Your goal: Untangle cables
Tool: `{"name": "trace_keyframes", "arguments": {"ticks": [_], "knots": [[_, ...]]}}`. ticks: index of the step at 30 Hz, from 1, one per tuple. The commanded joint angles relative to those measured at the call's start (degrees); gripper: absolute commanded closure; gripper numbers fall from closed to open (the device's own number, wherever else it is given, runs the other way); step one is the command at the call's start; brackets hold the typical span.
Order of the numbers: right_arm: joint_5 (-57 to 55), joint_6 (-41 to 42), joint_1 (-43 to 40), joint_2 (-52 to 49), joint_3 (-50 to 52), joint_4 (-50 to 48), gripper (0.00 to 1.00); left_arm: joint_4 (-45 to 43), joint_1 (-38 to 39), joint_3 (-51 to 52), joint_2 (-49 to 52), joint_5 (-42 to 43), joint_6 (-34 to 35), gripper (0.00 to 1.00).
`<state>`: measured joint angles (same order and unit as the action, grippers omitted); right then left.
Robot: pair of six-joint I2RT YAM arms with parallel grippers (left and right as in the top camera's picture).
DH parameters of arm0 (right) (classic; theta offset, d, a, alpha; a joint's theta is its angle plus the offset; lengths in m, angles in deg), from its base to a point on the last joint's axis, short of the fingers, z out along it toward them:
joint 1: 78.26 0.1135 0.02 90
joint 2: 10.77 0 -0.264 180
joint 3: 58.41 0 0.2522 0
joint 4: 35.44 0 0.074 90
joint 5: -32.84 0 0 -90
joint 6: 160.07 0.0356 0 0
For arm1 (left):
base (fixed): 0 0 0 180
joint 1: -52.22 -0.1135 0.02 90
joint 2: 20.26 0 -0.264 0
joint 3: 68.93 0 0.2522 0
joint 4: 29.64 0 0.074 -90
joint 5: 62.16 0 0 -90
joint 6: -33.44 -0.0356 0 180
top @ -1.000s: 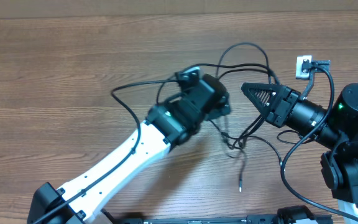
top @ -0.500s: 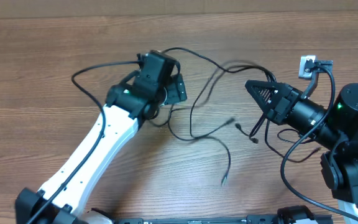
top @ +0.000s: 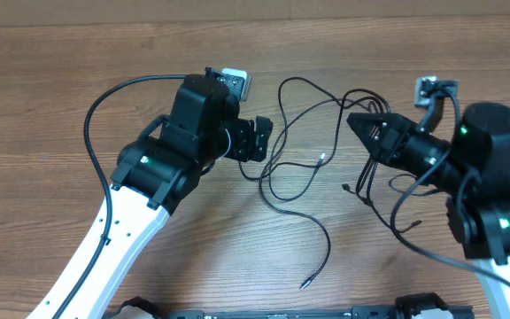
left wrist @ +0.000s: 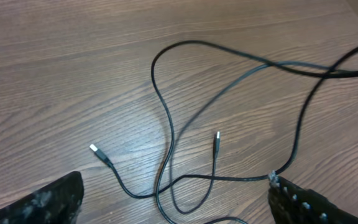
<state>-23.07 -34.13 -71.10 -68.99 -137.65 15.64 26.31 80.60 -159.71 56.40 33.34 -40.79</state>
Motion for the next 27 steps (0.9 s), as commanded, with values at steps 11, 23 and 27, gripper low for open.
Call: {"name": "trace_keyframes", "arguments": {"ticks": [11, 23, 27], "knots": [[24.4, -11.6, 0.0, -5.8, -1.3, -4.8, 0.96, 0.0, -0.2, -0.8, -7.8, -3.5, -2.7, 0.00], [-13.9, -20.5, 0.0, -6.4, -1.3, 14.4, 0.25, 3.4, -0.2, -0.8, -13.4, -9.1, -2.7, 0.00], [-35.0, -14.4, 0.0, -7.6, -1.3, 23.0, 0.23, 5.1, -0.2, -0.8, -13.3, -9.1, -2.7, 0.00]]}}
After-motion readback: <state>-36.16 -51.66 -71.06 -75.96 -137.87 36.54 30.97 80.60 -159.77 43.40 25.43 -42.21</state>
